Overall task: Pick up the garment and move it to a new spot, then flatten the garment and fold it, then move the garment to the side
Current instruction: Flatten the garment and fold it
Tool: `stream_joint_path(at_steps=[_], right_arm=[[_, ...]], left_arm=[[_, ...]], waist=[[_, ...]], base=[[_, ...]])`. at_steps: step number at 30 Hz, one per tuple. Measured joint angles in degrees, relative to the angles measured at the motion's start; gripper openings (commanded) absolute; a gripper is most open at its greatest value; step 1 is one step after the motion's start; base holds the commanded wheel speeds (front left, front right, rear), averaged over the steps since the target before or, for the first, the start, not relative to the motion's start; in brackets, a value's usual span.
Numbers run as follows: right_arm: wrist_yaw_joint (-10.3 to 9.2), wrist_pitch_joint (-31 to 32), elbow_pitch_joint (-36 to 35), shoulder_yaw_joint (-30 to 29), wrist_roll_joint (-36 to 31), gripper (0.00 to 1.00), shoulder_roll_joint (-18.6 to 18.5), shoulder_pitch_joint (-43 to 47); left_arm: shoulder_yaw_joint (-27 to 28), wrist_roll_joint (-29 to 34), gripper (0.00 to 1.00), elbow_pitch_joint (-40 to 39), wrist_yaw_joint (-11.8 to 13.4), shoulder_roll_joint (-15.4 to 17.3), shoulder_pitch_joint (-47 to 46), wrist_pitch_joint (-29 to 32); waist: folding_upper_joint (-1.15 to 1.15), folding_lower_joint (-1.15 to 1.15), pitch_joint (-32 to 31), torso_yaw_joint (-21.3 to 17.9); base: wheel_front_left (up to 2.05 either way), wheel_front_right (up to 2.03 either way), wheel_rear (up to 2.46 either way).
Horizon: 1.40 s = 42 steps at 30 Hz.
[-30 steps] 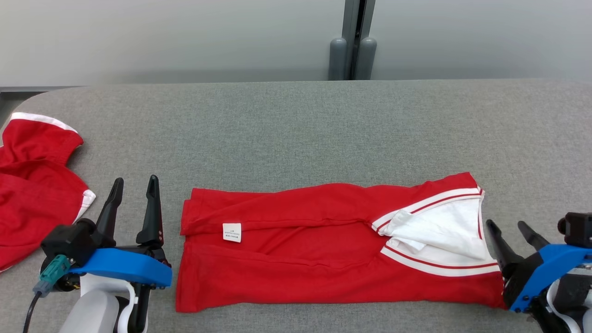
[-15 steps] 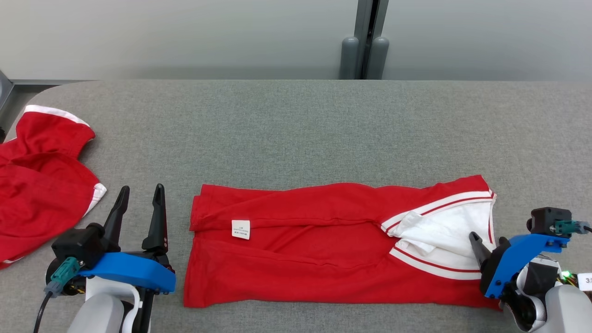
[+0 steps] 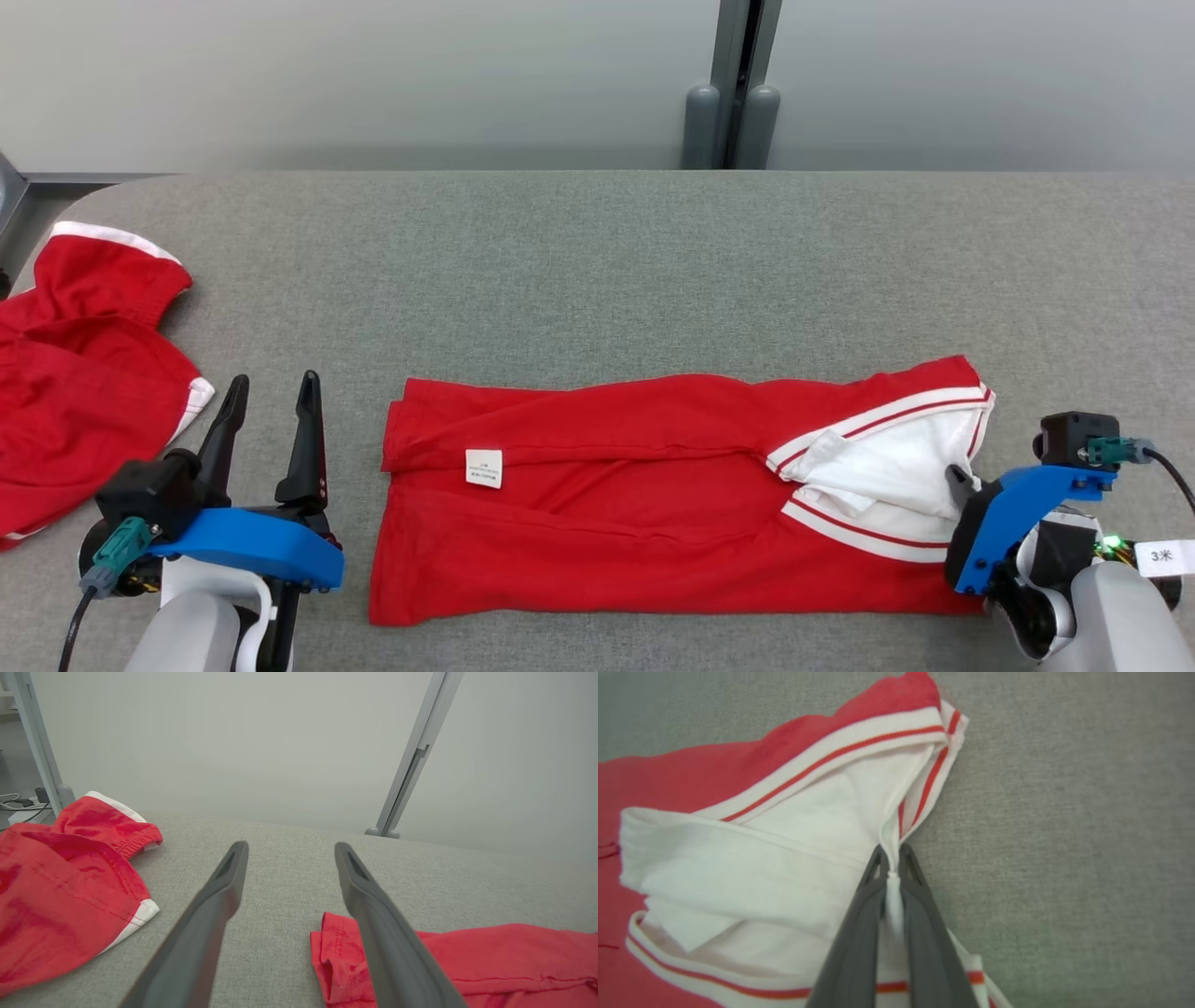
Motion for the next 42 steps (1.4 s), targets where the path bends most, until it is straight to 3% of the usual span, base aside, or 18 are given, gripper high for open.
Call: stream_joint_path(at_steps=[12, 21, 26, 33, 42], right_arm=[[0.0, 1.02, -12.89, -6.55, -0.16, 0.0, -6.15, 5.37], [-0.01, 5.44, -23.46, -9.87, -3.32, 0.0, -7.1, 9.08], [-0.01, 7.06, -27.58, -4.04, -3.03, 0.0, -4.46, 10.56], [-0.01, 8.18, -29.63, 10.72, -2.03, 0.0, -2.55, 10.63], [-0.01, 4.94, -20.92, 26.8, 1.24, 0.0, -0.29, 3.77]], left_arm=[[0.91, 0.45, 1.0, -1.07, 0.77, 0.69, 2.94, 0.0], [0.05, 0.54, 1.0, -1.87, 1.26, 0.73, 3.6, 0.32], [-0.31, 0.53, 1.0, -2.36, 1.27, 0.75, 3.89, 0.77], [-0.57, 0.37, 1.0, -3.08, 1.36, 1.01, 3.88, 1.13], [-1.66, 0.18, 1.0, -3.44, 1.44, 0.93, 2.97, 1.41]], waist=[[0.0, 0.0, -2.38, -2.55], [0.0, 0.0, -3.42, -3.07], [0.0, 0.0, -3.71, -2.84], [0.0, 0.0, -3.35, -2.46], [0.0, 0.0, -2.45, -1.16]], base=[[0.0, 0.0, 0.0], [0.0, 0.0, 0.0], [0.0, 0.0, 0.0], [0.0, 0.0, 0.0], [0.0, 0.0, 0.0]])
